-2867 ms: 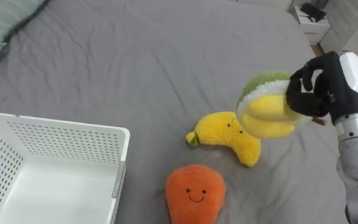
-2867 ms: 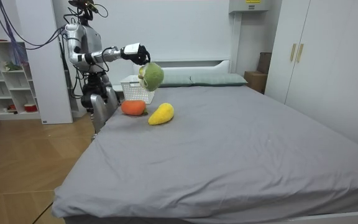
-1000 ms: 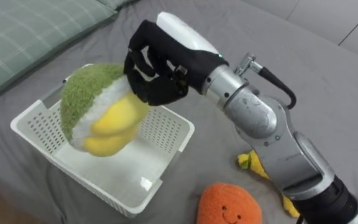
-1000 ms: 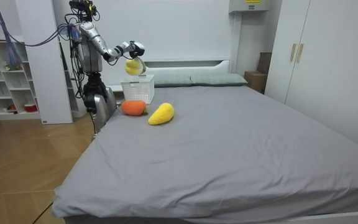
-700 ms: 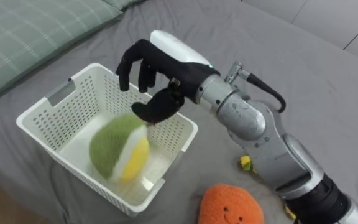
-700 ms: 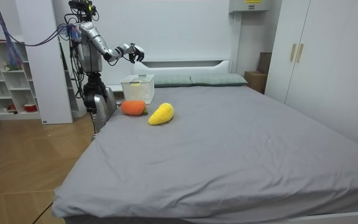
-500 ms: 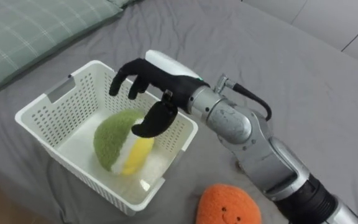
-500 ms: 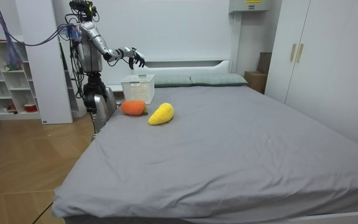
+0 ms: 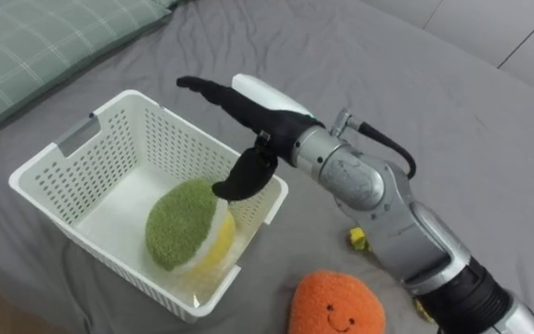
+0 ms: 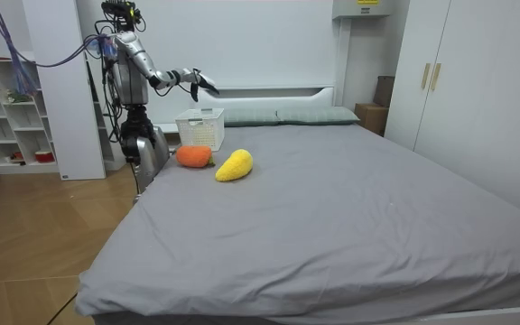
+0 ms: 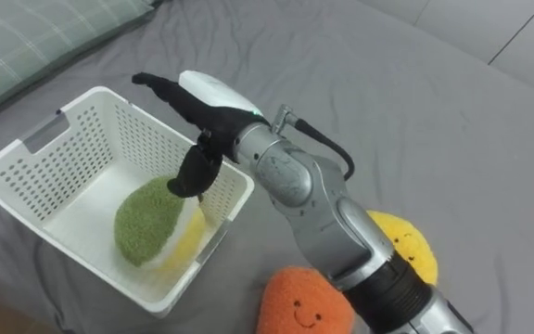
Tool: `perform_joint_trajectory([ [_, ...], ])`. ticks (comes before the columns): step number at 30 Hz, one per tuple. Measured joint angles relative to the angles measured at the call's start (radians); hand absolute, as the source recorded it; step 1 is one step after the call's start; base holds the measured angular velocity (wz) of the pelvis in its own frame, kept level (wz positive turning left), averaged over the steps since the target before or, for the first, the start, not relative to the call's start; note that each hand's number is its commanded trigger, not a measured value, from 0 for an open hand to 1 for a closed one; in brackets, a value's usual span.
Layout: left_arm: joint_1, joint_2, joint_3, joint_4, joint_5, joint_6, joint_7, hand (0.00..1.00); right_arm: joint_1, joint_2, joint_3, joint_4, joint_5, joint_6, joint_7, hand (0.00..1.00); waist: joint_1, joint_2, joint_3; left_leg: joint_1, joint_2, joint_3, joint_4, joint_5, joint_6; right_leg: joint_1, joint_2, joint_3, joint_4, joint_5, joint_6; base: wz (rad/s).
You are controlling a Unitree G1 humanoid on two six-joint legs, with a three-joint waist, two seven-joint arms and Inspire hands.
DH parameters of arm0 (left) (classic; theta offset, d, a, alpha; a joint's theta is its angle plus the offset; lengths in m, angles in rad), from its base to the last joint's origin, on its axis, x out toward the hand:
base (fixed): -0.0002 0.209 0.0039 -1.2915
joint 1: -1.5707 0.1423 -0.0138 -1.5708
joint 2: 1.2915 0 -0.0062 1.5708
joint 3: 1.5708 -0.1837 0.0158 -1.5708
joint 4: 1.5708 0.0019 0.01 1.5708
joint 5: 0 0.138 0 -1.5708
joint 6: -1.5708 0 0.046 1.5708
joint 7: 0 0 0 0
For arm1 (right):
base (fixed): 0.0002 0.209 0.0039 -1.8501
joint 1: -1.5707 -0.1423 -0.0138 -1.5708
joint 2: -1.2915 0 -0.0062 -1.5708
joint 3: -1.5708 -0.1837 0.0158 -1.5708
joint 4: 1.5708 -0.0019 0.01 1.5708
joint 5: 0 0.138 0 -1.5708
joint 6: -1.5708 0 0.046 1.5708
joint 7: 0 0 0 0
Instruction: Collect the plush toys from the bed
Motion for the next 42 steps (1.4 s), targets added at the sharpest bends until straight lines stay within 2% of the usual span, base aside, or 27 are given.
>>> perform_joint_trajectory([
  [6,0.000,0.001,0.008,0.000,0.000,0.000,0.019,0.00,0.000,-0.036,-0.063,0.000,-0.015,-0.003,-0.021,0.00,-0.004,0.005,-0.0032,0.003,0.000,0.004,0.002,0.000,0.000,0.001,0.000,0.000,0.001,0.000,0.000,0.00],
  [11,0.015,-0.002,0.008,0.002,-0.001,-0.003,0.017,0.00,0.026,-0.042,-0.137,-0.001,0.012,-0.035,-0.094,0.00,-0.045,0.029,-0.0083,0.020,0.001,0.007,-0.002,0.000,0.000,0.018,0.001,0.010,0.000,0.001,0.000,-0.02],
  [14,0.025,-0.002,0.032,0.002,0.000,-0.008,0.019,0.00,0.062,-0.080,-0.200,0.003,0.059,-0.056,-0.118,0.00,-0.062,0.042,-0.0098,0.028,0.002,0.012,-0.003,0.000,0.000,0.023,0.000,0.017,0.002,0.001,0.000,-0.05],
  [17,0.047,-0.002,0.033,-0.008,0.000,-0.009,0.039,0.00,0.099,-0.106,-0.261,0.020,0.066,-0.059,-0.153,0.00,-0.094,0.051,-0.0098,0.037,0.002,0.015,-0.011,0.000,0.001,0.031,-0.002,0.019,0.003,0.001,0.000,-0.02],
  [20,0.066,-0.004,0.033,-0.033,-0.001,-0.009,0.045,0.00,0.147,-0.113,-0.317,0.073,0.071,-0.065,-0.192,0.00,-0.109,0.050,-0.0110,0.040,0.004,0.030,-0.013,0.000,0.000,0.028,0.000,0.033,0.004,0.001,0.000,-0.11],
  [23,0.077,-0.009,0.033,-0.038,0.002,-0.009,0.059,0.00,0.179,-0.126,-0.330,0.100,0.067,-0.060,-0.222,0.00,-0.114,0.050,-0.0125,0.041,0.007,0.050,-0.013,0.000,0.001,0.012,0.002,0.053,0.019,0.001,-0.001,-0.22],
  [26,0.100,-0.011,0.032,-0.065,0.001,-0.009,0.067,0.00,0.183,-0.131,-0.330,0.137,0.023,-0.057,-0.233,0.00,-0.138,0.051,-0.0139,0.048,0.007,0.055,-0.014,-0.001,0.002,0.012,0.002,0.057,0.019,0.001,-0.001,-0.07],
  [30,0.114,-0.013,0.028,-0.078,0.001,-0.006,0.065,0.00,0.183,-0.136,-0.344,0.169,-0.008,-0.057,-0.240,0.00,-0.149,0.052,-0.0145,0.050,0.008,0.058,-0.015,-0.001,0.002,0.011,0.003,0.059,0.020,0.001,-0.001,-0.03],
  [31,0.119,-0.013,0.024,-0.081,0.001,-0.004,0.063,0.00,0.182,-0.136,-0.351,0.201,-0.012,-0.059,-0.247,0.00,-0.151,0.058,-0.0124,0.054,0.008,0.058,-0.016,-0.001,0.002,0.016,0.003,0.060,0.019,0.001,-0.001,0.00],
  [34,0.131,-0.014,0.024,-0.081,0.002,-0.003,0.057,0.00,0.182,-0.136,-0.366,0.311,-0.018,-0.056,-0.263,0.00,-0.154,0.056,-0.0159,0.054,0.008,0.058,-0.016,-0.001,0.002,0.016,0.003,0.061,0.020,0.001,-0.001,0.00],
  [38,0.159,-0.015,0.023,-0.081,0.005,0.002,0.054,0.00,0.183,-0.139,-0.387,0.393,-0.018,-0.057,-0.265,0.00,-0.166,0.060,-0.0130,0.049,0.008,0.057,-0.016,-0.002,0.002,0.017,0.002,0.060,0.021,0.001,-0.001,0.00],
  [42,0.169,-0.015,0.023,-0.090,0.005,0.006,0.042,0.00,0.183,-0.159,-0.390,0.450,-0.018,-0.057,-0.265,0.00,-0.166,0.067,-0.0097,0.046,0.008,0.055,-0.015,-0.002,0.002,0.016,0.003,0.058,0.021,0.001,-0.001,0.01],
])
